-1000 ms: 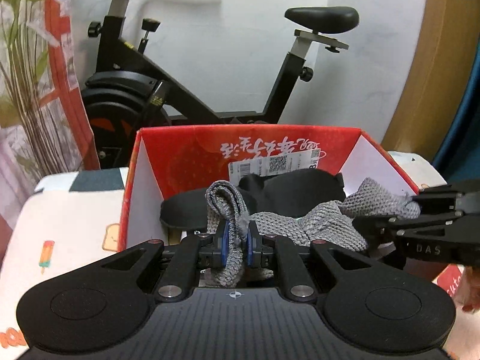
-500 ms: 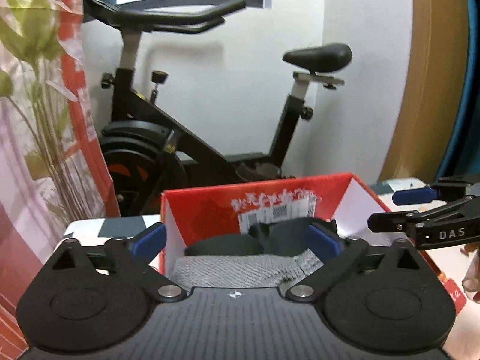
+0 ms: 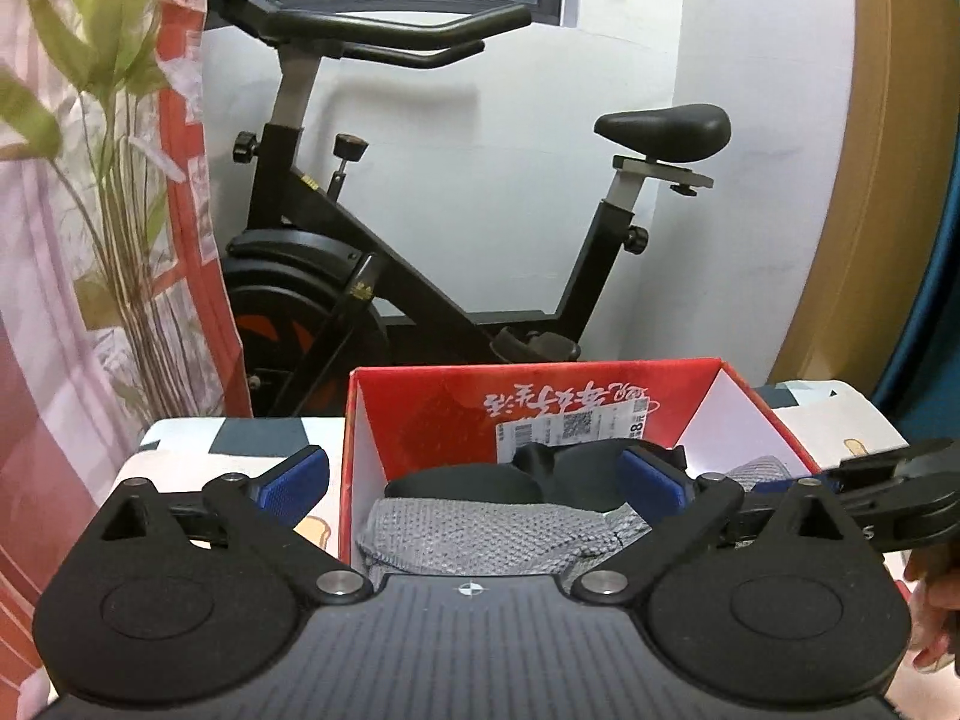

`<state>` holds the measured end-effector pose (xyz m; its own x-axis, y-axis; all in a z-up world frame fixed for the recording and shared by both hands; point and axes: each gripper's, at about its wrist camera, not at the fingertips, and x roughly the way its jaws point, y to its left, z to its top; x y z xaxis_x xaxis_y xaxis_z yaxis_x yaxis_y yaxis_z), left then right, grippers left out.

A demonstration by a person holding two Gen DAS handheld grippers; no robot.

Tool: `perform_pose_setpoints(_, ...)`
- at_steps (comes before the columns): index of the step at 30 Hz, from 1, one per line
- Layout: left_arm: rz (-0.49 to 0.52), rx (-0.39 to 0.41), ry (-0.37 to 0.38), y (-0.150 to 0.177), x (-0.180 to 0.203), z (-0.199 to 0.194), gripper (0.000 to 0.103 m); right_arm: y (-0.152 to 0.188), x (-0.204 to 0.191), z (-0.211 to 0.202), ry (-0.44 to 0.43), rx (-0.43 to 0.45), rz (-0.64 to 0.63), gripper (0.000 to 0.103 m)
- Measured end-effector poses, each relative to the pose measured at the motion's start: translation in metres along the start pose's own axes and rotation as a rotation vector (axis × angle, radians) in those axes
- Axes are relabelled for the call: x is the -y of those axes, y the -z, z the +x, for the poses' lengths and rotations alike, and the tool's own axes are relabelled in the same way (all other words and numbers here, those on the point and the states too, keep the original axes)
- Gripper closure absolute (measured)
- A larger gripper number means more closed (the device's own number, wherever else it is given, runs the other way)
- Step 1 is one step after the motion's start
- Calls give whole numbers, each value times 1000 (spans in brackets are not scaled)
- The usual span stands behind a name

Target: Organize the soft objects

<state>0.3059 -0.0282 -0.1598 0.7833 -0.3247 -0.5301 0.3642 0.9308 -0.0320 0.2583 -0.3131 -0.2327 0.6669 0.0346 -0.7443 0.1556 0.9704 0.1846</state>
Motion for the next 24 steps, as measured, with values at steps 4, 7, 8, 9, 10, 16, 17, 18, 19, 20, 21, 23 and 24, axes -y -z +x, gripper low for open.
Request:
perform_pose_setpoints(4, 7, 7, -24, 4, -1, -2, 0, 2, -7, 8, 6, -40, -17, 63)
perform_pose_setpoints(7, -4, 11, -29, 7, 0, -6, 0, 1, -12, 2, 25, -14, -34, 62)
perform_pose_setpoints(8, -8, 10, -26, 7, 0, -9, 0, 0, -12, -2, 25, 0, -30, 60)
perform_pose_setpoints(9, -8, 13, -22, 6, 0, -12, 0, -1, -12, -8, 23, 16, -24, 58)
perform_pose_setpoints(10, -9, 16, -20, 6, 0, -15, 0, -2, -13, -14, 19, 30, -22, 57)
perform_pose_setpoints(16, -15, 80, -50, -3, 5, -51, 0, -12, -30, -66, 38, 135, -73, 21)
perform_pose_setpoints(17, -15, 94, -55, -5, 7, -59, 0, -13, -32, -77, 34, 158, -72, 11)
perform_pose_setpoints(18, -15, 105, -62, -7, 8, -69, 0, -14, -36, -90, 29, 185, -70, 3)
perform_pose_setpoints(19, -16, 111, -64, -10, 10, -78, 0, -16, -39, -101, 21, 204, -73, 1)
perform_pose_setpoints(20, -20, 111, -60, -13, 11, -87, 0, -17, -42, -113, 12, 225, -82, 0)
perform_pose_setpoints(21, -25, 118, -52, -16, 13, -98, 0, -18, -47, -126, 5, 249, -90, 0)
perform_pose_setpoints(23, -6, 155, -68, -18, 19, -121, 0, -18, -53, -149, 4, 289, -86, 0)
perform_pose_setpoints(24, 11, 174, -93, -18, 24, -133, 0, -19, -56, -161, 1, 306, -82, 0)
